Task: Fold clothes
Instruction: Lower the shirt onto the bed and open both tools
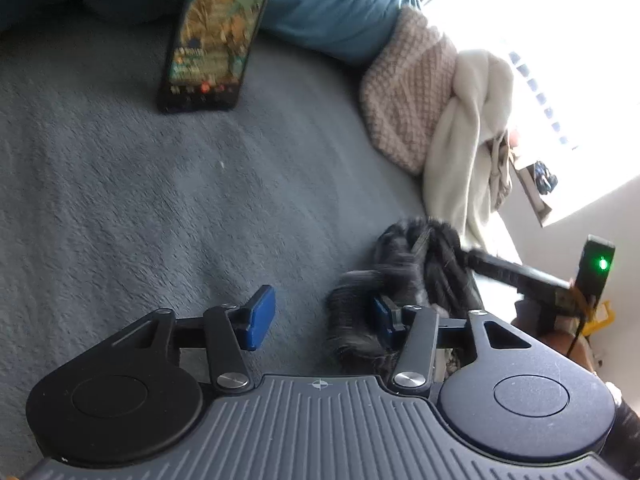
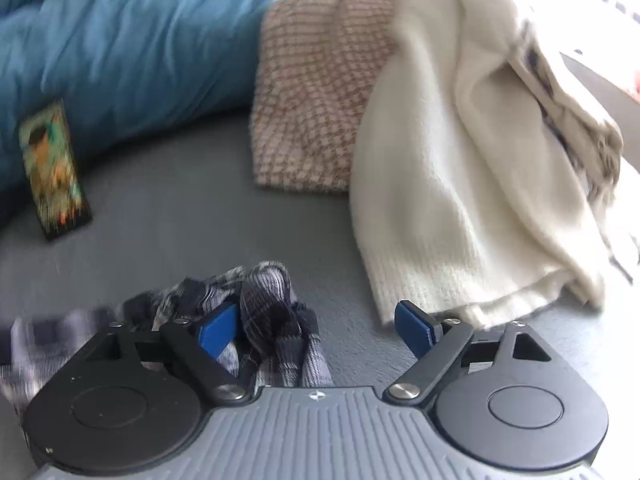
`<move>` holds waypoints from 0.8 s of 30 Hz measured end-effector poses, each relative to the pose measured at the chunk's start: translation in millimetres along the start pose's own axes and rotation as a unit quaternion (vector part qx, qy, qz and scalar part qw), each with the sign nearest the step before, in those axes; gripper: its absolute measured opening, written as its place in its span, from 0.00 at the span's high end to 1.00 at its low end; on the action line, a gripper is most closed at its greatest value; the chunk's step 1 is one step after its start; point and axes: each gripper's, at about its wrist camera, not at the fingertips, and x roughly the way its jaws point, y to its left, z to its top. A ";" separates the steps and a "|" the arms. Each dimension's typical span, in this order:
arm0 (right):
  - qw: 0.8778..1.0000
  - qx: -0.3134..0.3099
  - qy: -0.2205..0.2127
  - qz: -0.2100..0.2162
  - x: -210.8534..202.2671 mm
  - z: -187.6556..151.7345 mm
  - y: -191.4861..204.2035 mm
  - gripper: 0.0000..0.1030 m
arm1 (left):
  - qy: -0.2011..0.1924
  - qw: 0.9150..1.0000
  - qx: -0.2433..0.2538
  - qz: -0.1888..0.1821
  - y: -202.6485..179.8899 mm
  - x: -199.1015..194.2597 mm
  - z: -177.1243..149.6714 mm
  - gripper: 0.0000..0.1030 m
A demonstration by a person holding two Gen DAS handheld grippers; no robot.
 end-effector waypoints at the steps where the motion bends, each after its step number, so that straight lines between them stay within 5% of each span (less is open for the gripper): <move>1: 1.000 -0.017 -0.002 0.000 -3.6 -2.2 5.2 0.13 | -0.006 1.000 0.003 0.001 -0.9 -2.4 0.2 0.43; 9: 0.995 -0.083 -0.049 -0.008 -41.1 -20.3 23.5 0.04 | -0.014 1.000 0.023 0.004 -12.7 -8.3 -4.5 0.41; 16: 0.997 -0.009 -0.080 -0.021 -98.4 -48.2 -17.2 0.04 | -0.013 0.999 0.049 0.008 -26.5 -9.6 -13.6 0.41; 24: 0.991 0.078 -0.077 -0.071 -177.1 -119.2 -31.7 0.04 | -0.012 0.996 0.087 0.010 -44.4 -6.9 -24.8 0.41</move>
